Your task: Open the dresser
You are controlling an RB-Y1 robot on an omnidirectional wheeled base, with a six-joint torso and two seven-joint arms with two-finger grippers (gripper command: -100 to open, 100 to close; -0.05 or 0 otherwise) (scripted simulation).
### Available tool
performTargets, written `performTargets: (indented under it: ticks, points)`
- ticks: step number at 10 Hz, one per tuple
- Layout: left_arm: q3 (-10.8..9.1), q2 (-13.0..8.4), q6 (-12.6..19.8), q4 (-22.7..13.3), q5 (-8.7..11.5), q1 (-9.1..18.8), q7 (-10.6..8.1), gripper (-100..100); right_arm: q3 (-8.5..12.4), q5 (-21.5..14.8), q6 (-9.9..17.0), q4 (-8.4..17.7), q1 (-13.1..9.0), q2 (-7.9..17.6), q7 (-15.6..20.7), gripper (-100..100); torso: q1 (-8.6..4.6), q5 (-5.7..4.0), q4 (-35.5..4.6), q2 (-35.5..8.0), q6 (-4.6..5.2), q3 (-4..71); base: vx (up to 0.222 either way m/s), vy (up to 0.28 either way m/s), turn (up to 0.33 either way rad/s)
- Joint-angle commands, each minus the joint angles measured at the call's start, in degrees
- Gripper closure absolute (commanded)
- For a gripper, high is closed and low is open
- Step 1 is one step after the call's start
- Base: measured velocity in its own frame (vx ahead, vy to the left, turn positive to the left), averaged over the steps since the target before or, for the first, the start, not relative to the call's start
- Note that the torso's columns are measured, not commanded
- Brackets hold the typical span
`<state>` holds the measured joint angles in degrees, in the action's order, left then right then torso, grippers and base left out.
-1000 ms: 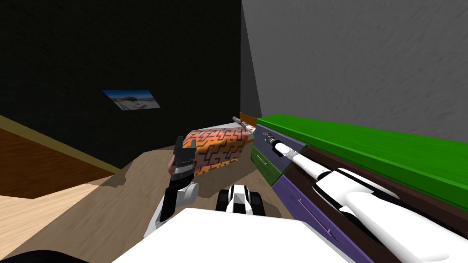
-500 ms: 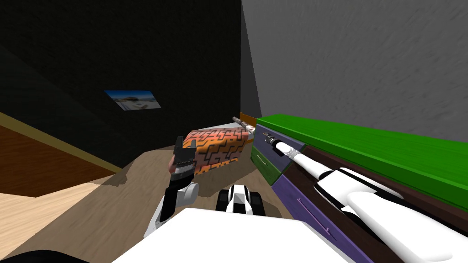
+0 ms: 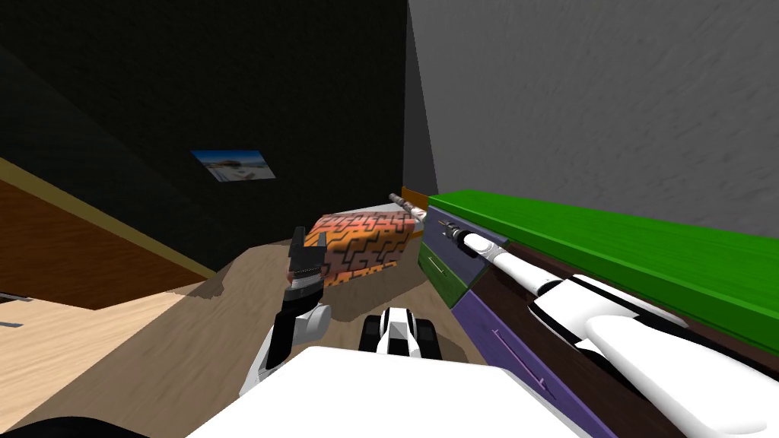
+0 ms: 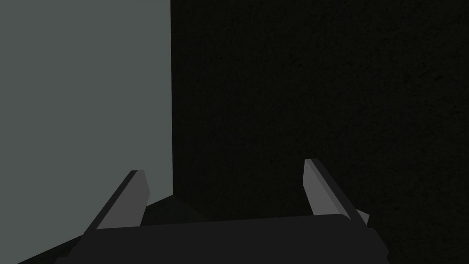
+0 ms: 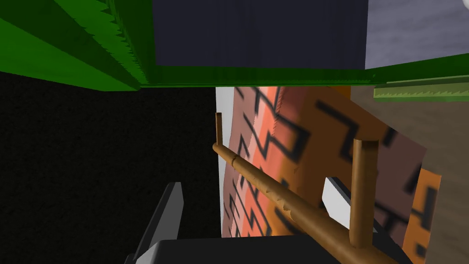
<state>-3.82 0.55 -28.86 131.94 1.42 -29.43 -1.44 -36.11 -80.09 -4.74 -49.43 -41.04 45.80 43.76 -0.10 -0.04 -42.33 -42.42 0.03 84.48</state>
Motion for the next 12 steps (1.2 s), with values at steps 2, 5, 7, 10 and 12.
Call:
performTargets:
  ticks: [2,5,7,10,12]
  points:
    - [0.0,0.0,0.0,0.0,0.0,0.0,0.0,0,-1.2,1.5,-6.2,2.0,-2.2,2.7,-1.3,-100,0.14,0.06,0.1,0.2,0.04,0.1,-0.068,-0.037,0.076]
    - [0.0,0.0,0.0,0.0,0.0,0.0,0.0,0,-1.7,2.0,-9.5,2.8,-3.1,3.9,-1.8,-100,0.03,0.05,0.0,0.1,0.08,0.1,-0.049,-0.029,0.058]
    - [0.0,0.0,0.0,0.0,0.0,0.0,0.0,0,-2.2,2.6,-12.0,3.5,-3.9,5.0,-2.3,-100,-0.05,0.04,0.0,0.0,0.19,0.0,-0.056,-0.032,0.057]
    - [0.0,0.0,0.0,0.0,0.0,0.0,0.0,0,-3.0,3.5,-16.2,4.7,-5.3,6.9,-3.1,-100,0.04,0.02,0.0,0.0,-0.02,0.0,-0.062,-0.041,0.059]
    - [0.0,0.0,0.0,0.0,0.0,0.0,0.0,0,-3.6,4.3,-19.6,5.7,-6.5,8.4,-3.8,-100,0.17,0.06,0.1,0.2,-0.04,0.1,-0.056,-0.028,0.057]
